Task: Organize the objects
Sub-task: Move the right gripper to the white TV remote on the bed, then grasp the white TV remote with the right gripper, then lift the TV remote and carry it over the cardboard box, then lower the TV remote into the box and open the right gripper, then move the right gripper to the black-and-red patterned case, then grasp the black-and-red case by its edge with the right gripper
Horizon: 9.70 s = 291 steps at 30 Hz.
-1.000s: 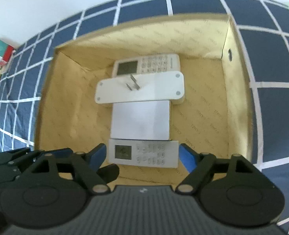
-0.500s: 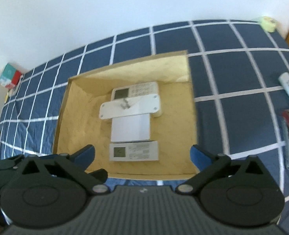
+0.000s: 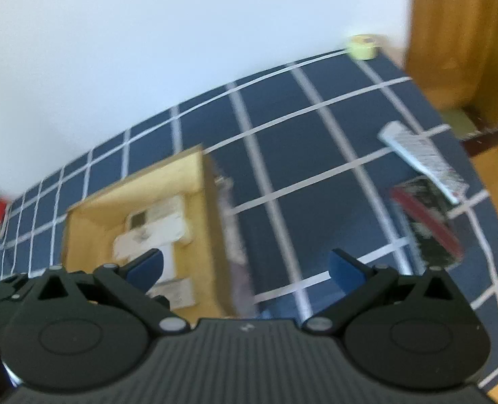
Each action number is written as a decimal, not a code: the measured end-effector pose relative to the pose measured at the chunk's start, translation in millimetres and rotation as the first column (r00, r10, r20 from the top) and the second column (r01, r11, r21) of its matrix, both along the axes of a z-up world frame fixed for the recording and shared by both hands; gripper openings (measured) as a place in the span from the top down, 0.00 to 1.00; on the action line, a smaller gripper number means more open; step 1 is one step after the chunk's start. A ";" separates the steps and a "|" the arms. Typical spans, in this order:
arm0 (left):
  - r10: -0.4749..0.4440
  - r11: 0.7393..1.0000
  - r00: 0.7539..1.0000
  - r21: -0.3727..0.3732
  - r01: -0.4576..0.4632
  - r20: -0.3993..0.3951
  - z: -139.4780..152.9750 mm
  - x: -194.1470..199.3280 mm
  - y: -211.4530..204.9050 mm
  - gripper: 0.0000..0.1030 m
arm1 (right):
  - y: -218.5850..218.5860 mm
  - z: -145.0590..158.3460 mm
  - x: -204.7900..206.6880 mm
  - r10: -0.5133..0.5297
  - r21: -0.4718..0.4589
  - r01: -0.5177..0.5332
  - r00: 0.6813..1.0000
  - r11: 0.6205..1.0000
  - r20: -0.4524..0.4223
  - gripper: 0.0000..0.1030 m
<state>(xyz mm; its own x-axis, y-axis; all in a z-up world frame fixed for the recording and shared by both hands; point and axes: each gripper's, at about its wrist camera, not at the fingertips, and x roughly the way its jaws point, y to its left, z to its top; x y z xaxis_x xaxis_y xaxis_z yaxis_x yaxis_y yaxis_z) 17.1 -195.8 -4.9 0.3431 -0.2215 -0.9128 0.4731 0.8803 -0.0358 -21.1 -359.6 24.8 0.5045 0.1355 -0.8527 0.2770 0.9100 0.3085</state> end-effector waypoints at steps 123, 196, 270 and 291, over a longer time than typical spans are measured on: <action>-0.188 0.981 0.980 0.030 0.190 -0.061 -32.2 124.2 -150.0 0.17 | -123.3 -71.2 113.4 -0.159 0.085 0.163 0.986 0.983 -0.052 0.06; 0.381 0.923 0.892 0.049 -0.381 -0.242 -134.9 206.0 149.8 0.15 | 169.6 -179.5 258.4 0.348 0.110 -0.331 0.904 0.937 -0.248 0.06; -0.201 0.977 0.975 0.053 0.207 -0.100 -65.9 34.2 -148.9 0.00 | -139.0 -88.4 -42.7 -0.399 0.008 0.405 0.903 0.914 -0.159 0.00; -0.328 0.923 0.930 0.152 0.352 -0.164 -133.7 85.2 -261.2 0.00 | -208.1 -173.8 -47.7 -0.542 0.036 0.577 0.785 0.816 -0.298 0.00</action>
<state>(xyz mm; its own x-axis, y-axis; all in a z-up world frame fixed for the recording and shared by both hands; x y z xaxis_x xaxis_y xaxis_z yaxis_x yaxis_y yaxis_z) 102.2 -457.0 -138.6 0.1487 -0.1357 -0.9795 0.7468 0.6647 0.0213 -68.8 -567.6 -149.1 0.2835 0.0079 -0.9589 0.8118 0.5303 0.2444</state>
